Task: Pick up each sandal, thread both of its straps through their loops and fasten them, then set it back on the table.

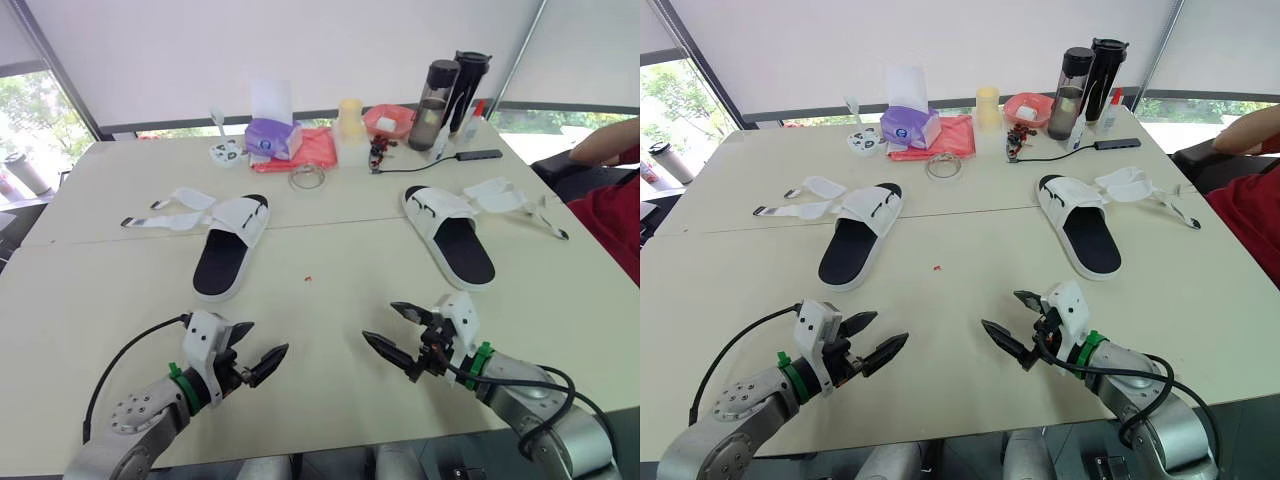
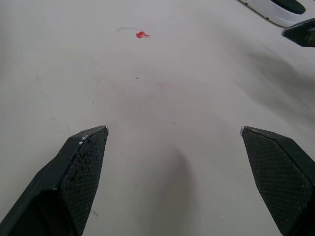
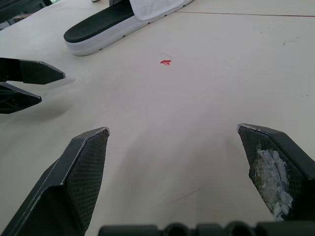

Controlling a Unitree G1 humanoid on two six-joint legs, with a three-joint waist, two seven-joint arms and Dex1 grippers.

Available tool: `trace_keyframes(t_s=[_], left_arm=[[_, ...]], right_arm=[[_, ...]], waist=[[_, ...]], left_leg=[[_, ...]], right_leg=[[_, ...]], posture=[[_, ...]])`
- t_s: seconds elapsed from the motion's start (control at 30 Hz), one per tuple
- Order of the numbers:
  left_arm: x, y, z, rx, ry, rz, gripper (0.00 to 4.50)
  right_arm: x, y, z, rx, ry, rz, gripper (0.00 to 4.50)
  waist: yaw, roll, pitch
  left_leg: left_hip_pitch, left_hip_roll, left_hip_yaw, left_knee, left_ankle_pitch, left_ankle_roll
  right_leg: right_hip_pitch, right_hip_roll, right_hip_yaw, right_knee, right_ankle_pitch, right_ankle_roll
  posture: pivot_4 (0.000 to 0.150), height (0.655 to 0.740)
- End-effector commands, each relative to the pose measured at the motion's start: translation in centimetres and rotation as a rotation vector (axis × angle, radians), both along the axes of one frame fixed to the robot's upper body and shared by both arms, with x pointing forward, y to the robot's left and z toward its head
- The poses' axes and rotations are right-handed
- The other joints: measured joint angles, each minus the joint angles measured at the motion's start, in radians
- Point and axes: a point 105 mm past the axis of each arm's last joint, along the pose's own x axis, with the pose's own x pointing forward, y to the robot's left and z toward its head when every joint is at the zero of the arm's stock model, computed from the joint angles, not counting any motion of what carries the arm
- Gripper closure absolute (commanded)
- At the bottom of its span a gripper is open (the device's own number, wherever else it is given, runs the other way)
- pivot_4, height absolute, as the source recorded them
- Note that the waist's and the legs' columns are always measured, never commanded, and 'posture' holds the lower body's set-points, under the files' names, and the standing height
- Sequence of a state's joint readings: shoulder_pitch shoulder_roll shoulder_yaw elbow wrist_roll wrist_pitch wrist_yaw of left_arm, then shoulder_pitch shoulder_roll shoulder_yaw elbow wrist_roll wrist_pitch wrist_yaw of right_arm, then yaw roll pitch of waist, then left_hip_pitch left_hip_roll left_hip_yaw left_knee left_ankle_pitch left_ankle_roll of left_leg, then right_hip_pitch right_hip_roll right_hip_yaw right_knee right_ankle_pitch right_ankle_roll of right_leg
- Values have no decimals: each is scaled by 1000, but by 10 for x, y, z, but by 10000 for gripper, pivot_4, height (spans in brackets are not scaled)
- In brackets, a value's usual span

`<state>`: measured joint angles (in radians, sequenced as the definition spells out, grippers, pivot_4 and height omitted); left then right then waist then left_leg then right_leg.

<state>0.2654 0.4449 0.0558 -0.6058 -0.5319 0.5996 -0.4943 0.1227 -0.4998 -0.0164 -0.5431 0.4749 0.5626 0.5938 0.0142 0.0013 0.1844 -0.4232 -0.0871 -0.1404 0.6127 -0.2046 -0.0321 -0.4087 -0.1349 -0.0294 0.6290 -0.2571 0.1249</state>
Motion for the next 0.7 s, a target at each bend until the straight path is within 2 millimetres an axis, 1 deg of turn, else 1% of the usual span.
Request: trace_keyframes(t_s=[0.03,0.13,0.4,0.7], left_arm=[[3,0,13,-6,-57,-12,217],[3,0,17,1,-73,-22,217],[6,0,17,-21,-68,-1,217],[19,-2,24,-19,-98,1,217]], right_arm=[[0,-3,6,0,-19,-13,0],[0,-2,5,5,-11,-11,0],[2,-1,8,15,-22,-11,0],[11,-7,13,55,-31,-76,0]], waist=[[0,0,0],[0,0,0],[0,0,0],[0,0,0]], left_leg=[[0,0,0,0,0,0],[0,0,0,0,1,2],[0,0,0,0,1,2],[0,0,0,0,1,2]], right_leg=[[0,0,0,0,0,0],[0,0,0,0,0,0],[0,0,0,0,0,0],[0,0,0,0,0,0]], posture=[[1500,7400],[1500,7400],[1500,7400],[1500,7400]])
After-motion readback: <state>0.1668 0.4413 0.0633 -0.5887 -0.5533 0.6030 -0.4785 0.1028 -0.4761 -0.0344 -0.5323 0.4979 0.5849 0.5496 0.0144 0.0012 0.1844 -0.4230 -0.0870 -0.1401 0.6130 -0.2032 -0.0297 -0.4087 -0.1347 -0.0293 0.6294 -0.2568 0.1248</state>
